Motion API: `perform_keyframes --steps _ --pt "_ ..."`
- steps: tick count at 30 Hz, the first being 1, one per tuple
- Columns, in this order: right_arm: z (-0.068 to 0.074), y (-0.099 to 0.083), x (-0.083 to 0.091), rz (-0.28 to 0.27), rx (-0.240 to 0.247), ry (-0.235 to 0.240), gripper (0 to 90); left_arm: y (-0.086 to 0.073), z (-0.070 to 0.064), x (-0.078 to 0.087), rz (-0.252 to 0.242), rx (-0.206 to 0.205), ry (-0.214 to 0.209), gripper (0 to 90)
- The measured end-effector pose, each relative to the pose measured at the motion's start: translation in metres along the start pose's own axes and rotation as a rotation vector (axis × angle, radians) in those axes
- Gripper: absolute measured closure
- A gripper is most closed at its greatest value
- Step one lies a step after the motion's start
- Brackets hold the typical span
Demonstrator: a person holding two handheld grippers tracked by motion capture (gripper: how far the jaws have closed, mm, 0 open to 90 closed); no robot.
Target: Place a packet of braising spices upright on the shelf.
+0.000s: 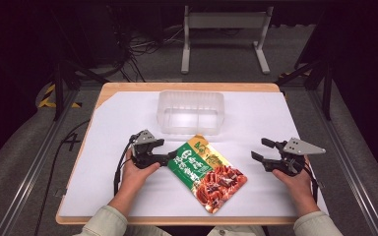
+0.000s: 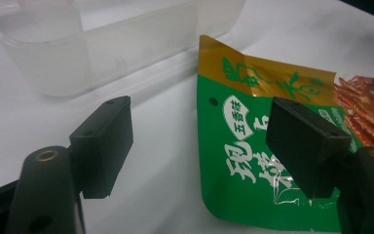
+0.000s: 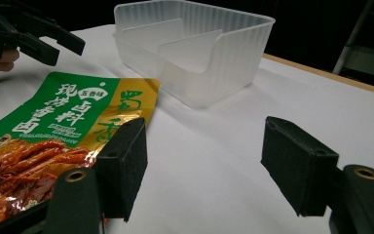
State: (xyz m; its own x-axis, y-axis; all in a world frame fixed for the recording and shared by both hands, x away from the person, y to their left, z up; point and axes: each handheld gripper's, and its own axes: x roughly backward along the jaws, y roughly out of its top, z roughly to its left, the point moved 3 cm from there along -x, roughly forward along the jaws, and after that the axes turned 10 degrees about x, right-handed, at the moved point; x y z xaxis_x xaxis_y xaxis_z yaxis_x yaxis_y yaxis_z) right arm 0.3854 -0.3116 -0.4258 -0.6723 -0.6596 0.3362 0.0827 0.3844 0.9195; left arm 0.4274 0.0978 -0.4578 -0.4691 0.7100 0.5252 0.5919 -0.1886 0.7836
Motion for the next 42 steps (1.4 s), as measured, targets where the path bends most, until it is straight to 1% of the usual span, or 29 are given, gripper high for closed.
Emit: perform_keyframes --steps 1,2,3,4,6,7,11,13,14,18,20,24,25,27,29,30,31,33,36,37,39,40,42 --pt "0.000 0.000 0.000 0.001 -0.001 -0.002 33.4 0.000 0.000 -0.001 0.010 -0.002 -0.002 28.6" --pt "0.000 0.000 0.000 0.002 -0.002 -0.002 33.4 -0.002 0.000 -0.002 0.033 0.008 -0.019 31.7" --pt "0.000 0.000 0.000 0.003 -0.003 -0.002 33.4 -0.003 0.000 -0.004 0.054 0.018 -0.032 31.8" --pt "0.000 0.000 0.000 0.003 -0.003 -0.002 33.4 -0.003 0.000 -0.005 0.063 0.026 -0.039 31.8" --pt "0.000 0.000 0.000 0.005 -0.003 -0.001 33.4 -0.005 0.000 -0.008 0.081 0.020 -0.033 32.2" --pt "0.000 0.000 0.000 0.005 -0.004 -0.001 33.4 -0.005 0.000 -0.008 0.081 0.020 -0.033 32.0" --pt "0.000 -0.001 0.000 0.006 -0.004 -0.002 33.3 -0.007 -0.001 -0.011 0.115 0.032 -0.025 31.3" --pt "-0.001 -0.001 -0.001 0.007 -0.006 0.001 33.2 -0.007 -0.001 -0.012 0.124 0.025 -0.028 32.0" --pt "0.000 -0.001 -0.001 0.007 -0.006 0.001 33.1 -0.008 -0.002 -0.013 0.140 0.013 -0.034 33.0" --pt "0.000 -0.001 0.000 0.007 -0.008 0.002 32.9 -0.009 -0.004 -0.014 0.172 0.020 -0.047 36.3" --pt "-0.001 -0.002 0.000 0.007 -0.011 0.002 32.7 -0.010 -0.004 -0.015 0.191 0.042 -0.059 36.4" --pt "-0.001 -0.002 0.000 0.009 -0.012 0.004 32.5 -0.010 -0.005 -0.015 0.200 0.043 -0.072 38.7" --pt "-0.001 -0.002 0.000 0.009 -0.013 0.004 32.5 -0.010 -0.006 -0.015 0.203 0.034 -0.078 39.3" --pt "-0.001 -0.002 -0.001 0.009 -0.013 0.006 32.4 -0.011 -0.008 -0.016 0.212 0.038 -0.096 41.2" --pt "-0.001 -0.002 -0.001 0.011 -0.013 0.006 32.3 -0.011 -0.010 -0.016 0.219 0.027 -0.106 41.8" --pt "-0.001 -0.002 -0.001 0.011 -0.015 0.007 32.2 -0.010 -0.010 -0.016 0.224 0.032 -0.110 41.8" --pt "-0.001 -0.002 -0.001 0.010 -0.015 0.007 32.1 -0.011 -0.011 -0.016 0.229 0.046 -0.130 41.6" --pt "-0.001 -0.002 -0.001 0.010 -0.014 0.006 32.1 -0.011 -0.012 -0.016 0.233 0.052 -0.138 42.1" --pt "-0.001 -0.002 -0.001 0.008 -0.011 0.000 31.8 -0.010 -0.015 -0.015 0.227 0.057 -0.174 47.3" --pt "-0.001 -0.002 -0.001 0.008 -0.010 0.000 31.8 -0.009 -0.016 -0.015 0.225 0.052 -0.177 48.3" --pt "-0.001 -0.003 -0.001 0.007 -0.011 0.000 31.8 -0.010 -0.017 -0.015 0.232 0.036 -0.159 50.7" --pt "-0.001 -0.003 -0.002 0.006 -0.013 0.000 31.8 -0.010 -0.018 -0.017 0.235 0.024 -0.149 50.6" --pt "-0.001 -0.003 -0.002 0.006 -0.013 0.001 31.8 -0.012 -0.018 -0.019 0.242 0.013 -0.139 50.9"
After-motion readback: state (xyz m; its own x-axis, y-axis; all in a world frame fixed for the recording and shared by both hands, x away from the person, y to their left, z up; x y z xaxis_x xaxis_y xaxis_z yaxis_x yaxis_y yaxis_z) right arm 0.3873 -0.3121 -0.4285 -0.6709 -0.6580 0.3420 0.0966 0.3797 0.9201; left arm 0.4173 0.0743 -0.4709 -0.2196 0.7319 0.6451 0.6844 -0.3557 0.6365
